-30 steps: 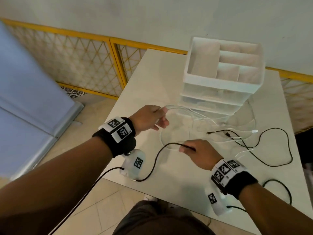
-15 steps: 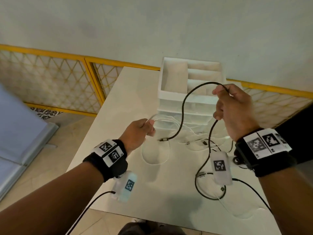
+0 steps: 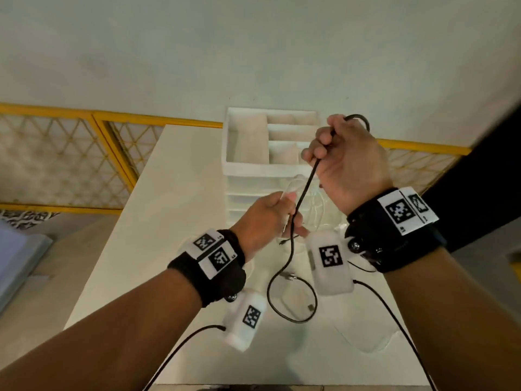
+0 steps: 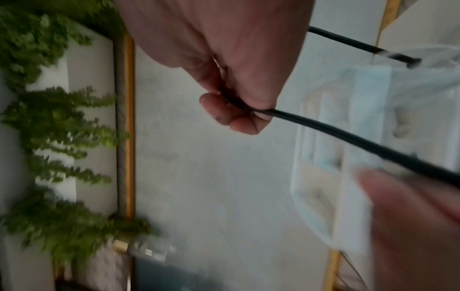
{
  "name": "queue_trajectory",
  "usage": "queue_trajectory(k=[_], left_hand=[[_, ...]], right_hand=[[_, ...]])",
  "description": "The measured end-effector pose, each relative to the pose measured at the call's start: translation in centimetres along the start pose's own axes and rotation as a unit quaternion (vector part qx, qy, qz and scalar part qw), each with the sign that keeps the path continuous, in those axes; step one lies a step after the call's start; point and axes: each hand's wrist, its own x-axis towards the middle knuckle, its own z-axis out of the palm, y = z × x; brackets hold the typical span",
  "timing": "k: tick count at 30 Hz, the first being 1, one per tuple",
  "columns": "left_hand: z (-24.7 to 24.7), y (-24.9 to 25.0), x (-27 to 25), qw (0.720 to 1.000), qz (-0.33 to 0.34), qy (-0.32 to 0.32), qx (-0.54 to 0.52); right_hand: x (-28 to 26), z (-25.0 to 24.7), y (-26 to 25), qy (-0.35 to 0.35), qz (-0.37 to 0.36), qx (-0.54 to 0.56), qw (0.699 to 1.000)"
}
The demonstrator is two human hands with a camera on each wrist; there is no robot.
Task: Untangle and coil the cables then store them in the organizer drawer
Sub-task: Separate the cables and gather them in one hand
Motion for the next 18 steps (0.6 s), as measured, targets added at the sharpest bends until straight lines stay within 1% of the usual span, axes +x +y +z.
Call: queue_trajectory(k=[4, 6, 7, 8, 9, 10, 11, 12, 13, 14, 15, 16, 17, 18], left_hand=[[-2.7, -3.3, -0.8, 0.992, -0.024, 0.012, 0.124], [-4.7, -4.6, -1.7, 0.979, -0.051, 0.041, 0.193], [-5.6, -5.1, -2.2, 0.976, -0.067, 0.056, 0.198], [-6.4, -5.3, -2.5, 0.979, -0.083, 0.071, 0.174], [-7.0, -5.3, -2.9, 0.984, -0.096, 0.082, 0.129], [-7.4, -5.0, -3.1, 0.988, -0.099, 0.09, 0.081], [-7.7, -4.4, -3.3, 0.99, -0.095, 0.098, 0.041], [-7.7, -3.5, -3.3, 0.991, -0.085, 0.104, 0.014], [-7.8, -2.7, -3.3, 0.991, -0.072, 0.109, -0.003], [-7.7, -1.8, -3.2, 0.992, -0.059, 0.109, -0.013], [-7.5, -1.1, -3.0, 0.993, -0.047, 0.106, -0.02], [-7.3, -0.3, -2.9, 0.994, -0.038, 0.099, -0.024], [-7.1, 0.3, -2.7, 0.995, -0.031, 0.089, -0.026], [-6.8, 0.8, -2.5, 0.996, -0.026, 0.079, -0.026]], right_hand=[[2.8, -3.0, -4.2, 0.138, -0.041, 0.032, 0.989], [4.5, -5.2, -5.6, 0.197, -0.054, 0.044, 0.978], [5.1, -6.6, -6.0, 0.224, -0.053, 0.035, 0.972], [5.5, -7.6, -6.0, 0.246, -0.04, 0.01, 0.968], [5.8, -8.6, -5.4, 0.259, -0.01, -0.043, 0.965], [5.5, -9.2, -4.5, 0.263, 0.036, -0.131, 0.955], [5.3, -10.0, -3.3, 0.254, 0.093, -0.252, 0.929], [4.9, -10.5, -1.9, 0.228, 0.149, -0.367, 0.889], [4.4, -10.9, -0.6, 0.2, 0.187, -0.48, 0.834], [3.8, -10.7, 0.4, 0.187, 0.185, -0.569, 0.779], [3.2, -10.1, 1.2, 0.183, 0.149, -0.63, 0.74], [2.3, -8.8, 1.9, 0.17, 0.095, -0.659, 0.726], [1.4, -7.4, 2.6, 0.131, 0.037, -0.662, 0.737], [0.2, -5.6, 3.4, 0.058, -0.008, -0.654, 0.754]])
